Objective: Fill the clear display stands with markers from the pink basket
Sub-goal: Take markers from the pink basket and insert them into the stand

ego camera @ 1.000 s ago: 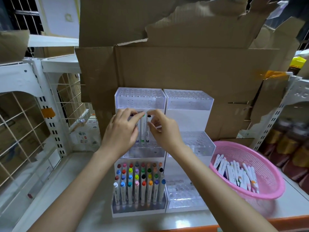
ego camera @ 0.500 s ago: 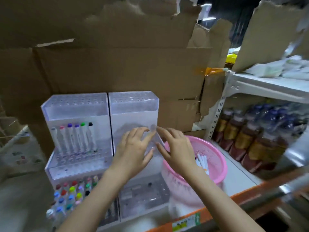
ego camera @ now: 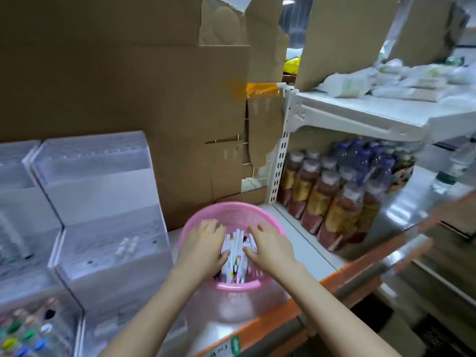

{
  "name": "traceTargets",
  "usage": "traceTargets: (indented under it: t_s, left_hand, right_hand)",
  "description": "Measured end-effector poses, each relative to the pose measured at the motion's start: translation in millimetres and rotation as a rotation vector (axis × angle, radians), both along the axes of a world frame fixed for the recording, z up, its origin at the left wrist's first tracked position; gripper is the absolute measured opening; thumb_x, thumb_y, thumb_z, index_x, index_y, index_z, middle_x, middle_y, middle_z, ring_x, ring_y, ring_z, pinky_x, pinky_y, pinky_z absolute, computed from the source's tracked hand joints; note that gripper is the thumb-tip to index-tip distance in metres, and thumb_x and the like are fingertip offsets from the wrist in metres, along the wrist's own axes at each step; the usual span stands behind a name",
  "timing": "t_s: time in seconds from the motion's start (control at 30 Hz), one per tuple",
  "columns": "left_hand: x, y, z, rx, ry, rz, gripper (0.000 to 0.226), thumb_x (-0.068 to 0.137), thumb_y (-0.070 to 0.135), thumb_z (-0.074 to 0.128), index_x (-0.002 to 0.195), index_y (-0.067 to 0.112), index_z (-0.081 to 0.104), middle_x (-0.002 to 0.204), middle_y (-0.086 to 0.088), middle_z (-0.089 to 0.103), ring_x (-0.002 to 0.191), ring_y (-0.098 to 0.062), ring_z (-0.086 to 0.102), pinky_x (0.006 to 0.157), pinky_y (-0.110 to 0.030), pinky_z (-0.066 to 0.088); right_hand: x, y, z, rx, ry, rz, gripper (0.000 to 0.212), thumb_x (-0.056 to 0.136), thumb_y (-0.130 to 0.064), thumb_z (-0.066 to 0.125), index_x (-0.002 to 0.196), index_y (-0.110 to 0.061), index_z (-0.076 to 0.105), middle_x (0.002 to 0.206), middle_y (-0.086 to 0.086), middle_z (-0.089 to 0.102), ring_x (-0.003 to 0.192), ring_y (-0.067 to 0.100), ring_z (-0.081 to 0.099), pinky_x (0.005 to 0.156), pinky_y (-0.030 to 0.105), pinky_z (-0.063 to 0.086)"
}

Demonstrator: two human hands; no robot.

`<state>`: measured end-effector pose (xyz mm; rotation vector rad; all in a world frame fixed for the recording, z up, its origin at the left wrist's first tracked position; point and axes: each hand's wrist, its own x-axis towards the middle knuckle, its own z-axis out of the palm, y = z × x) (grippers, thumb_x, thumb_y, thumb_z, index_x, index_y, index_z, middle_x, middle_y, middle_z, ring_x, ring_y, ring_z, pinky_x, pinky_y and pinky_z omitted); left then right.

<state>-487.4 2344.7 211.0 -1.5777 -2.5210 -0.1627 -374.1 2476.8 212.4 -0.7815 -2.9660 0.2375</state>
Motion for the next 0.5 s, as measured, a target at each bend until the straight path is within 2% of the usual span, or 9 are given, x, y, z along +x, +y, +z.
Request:
traceTargets:
  t_s: [0.07, 0.13, 0.23, 0.37, 0.5]
  left_hand:
    - [-4.3, 8.7, -10.8, -0.053, -0.072, 0.084, 0.048, 0.089, 0.039, 0.054, 0.13, 0.015, 0.048, 0.123, -0.007, 0.05, 0.114, -0.027, 0.047, 0.094, -0.036, 0.038]
    - [-8.9, 14.7, -19.0, -0.096, -0.192, 0.181, 0.048, 0.092, 0.036, 0.05, 0.135, 0.015, 0.041, 0.129, -0.009, 0.045, 0.119, -0.026, 0.043, 0.098, -0.034, 0.036]
    - [-13.4, 20.9, -28.6, -0.105, -0.27, 0.276, 0.041, 0.093, 0.034, 0.047, 0.129, 0.015, 0.045, 0.124, -0.009, 0.047, 0.114, -0.026, 0.048, 0.091, -0.035, 0.041]
    - [-12.4, 28.3, -32.4, -0.077, -0.264, 0.338, 0.026, 0.093, 0.02, 0.044, 0.114, 0.012, 0.057, 0.115, -0.009, 0.054, 0.102, -0.027, 0.056, 0.08, -0.034, 0.044]
    - [-14.3, 32.3, -36.4, -0.037, -0.282, 0.389, 0.021, 0.088, 0.009, 0.045, 0.095, 0.011, 0.065, 0.104, -0.01, 0.06, 0.086, -0.025, 0.059, 0.067, -0.031, 0.042]
  right_hand:
    - [-6.8, 8.6, -7.4, -0.029, -0.02, 0.006, 0.042, 0.094, -0.033, 0.05, 0.133, -0.019, 0.048, 0.124, 0.006, 0.052, 0.117, 0.028, 0.051, 0.084, 0.035, 0.045]
    - [-13.9, 14.2, -13.2, -0.053, -0.017, 0.003, 0.037, 0.094, -0.026, 0.049, 0.129, -0.015, 0.054, 0.122, 0.009, 0.054, 0.114, 0.03, 0.054, 0.085, 0.036, 0.045]
    - [-20.9, 20.3, -19.1, -0.036, -0.04, -0.001, 0.03, 0.092, -0.014, 0.048, 0.118, -0.011, 0.062, 0.117, 0.012, 0.059, 0.106, 0.031, 0.059, 0.079, 0.033, 0.045]
    - [-29.6, 28.9, -24.5, -0.043, -0.08, 0.01, 0.015, 0.087, 0.001, 0.048, 0.087, -0.009, 0.06, 0.098, 0.013, 0.065, 0.091, 0.031, 0.064, 0.063, 0.03, 0.036]
    - [-37.9, 30.3, -27.6, -0.115, -0.036, 0.017, 0.019, 0.084, 0.006, 0.047, 0.084, -0.006, 0.062, 0.075, 0.011, 0.055, 0.07, 0.026, 0.052, 0.06, 0.031, 0.036]
